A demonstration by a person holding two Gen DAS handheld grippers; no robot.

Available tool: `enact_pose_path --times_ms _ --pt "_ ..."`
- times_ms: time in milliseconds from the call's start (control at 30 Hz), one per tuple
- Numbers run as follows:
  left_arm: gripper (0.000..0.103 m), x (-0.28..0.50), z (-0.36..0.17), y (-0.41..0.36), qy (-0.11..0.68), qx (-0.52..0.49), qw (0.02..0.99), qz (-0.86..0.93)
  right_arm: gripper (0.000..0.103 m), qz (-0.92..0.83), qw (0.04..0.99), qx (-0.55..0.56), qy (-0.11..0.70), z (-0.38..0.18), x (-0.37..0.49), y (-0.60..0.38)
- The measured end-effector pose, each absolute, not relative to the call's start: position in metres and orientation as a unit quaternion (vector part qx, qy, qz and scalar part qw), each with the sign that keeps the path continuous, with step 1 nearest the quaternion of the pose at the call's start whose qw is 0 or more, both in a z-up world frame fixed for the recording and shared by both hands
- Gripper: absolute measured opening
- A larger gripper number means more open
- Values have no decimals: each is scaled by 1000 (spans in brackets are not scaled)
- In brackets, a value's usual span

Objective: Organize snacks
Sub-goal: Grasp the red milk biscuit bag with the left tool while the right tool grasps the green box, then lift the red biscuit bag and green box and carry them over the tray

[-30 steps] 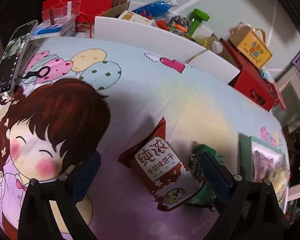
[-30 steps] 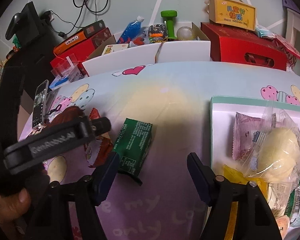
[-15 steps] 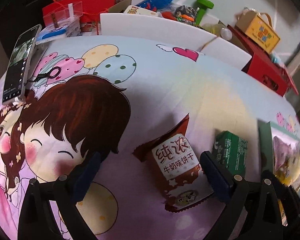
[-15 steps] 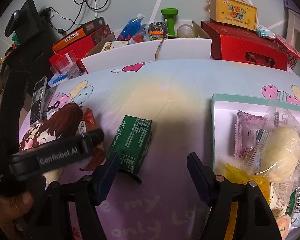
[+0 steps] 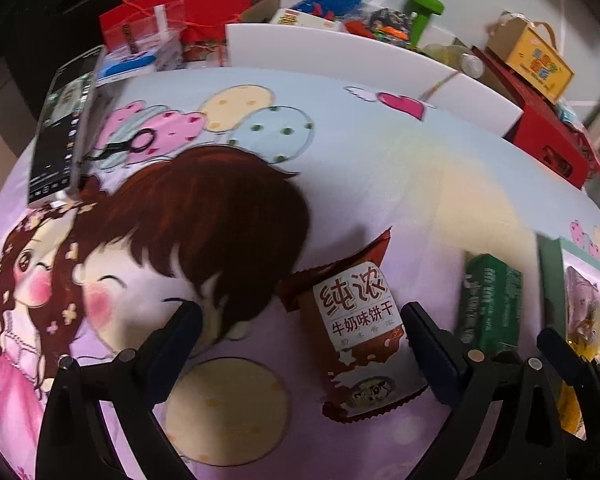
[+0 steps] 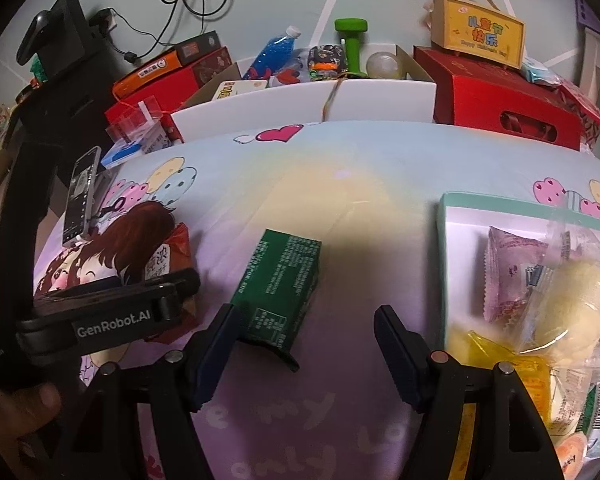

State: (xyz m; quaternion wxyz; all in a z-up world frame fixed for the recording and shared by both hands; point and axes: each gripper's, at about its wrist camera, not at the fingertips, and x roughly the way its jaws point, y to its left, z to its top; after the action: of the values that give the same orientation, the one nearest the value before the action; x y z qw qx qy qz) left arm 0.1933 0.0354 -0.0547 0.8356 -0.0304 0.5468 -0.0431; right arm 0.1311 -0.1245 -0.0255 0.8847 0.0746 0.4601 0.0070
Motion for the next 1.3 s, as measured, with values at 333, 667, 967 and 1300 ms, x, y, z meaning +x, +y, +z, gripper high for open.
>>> enact_pose_path --times_ms 333,667,967,1300 --pt "73 195 -53 48 550 -25 834 -30 73 17 885 63 460 -33 143 -107" --pt "58 199 -53 51 547 -10 837 -21 70 12 884 64 462 -39 156 -106" --pt "41 196 -48 51 541 -12 841 -22 43 12 880 87 466 -39 154 -113" --pt "41 184 -25 47 526 -17 849 -37 43 25 888 105 447 -18 144 -121"
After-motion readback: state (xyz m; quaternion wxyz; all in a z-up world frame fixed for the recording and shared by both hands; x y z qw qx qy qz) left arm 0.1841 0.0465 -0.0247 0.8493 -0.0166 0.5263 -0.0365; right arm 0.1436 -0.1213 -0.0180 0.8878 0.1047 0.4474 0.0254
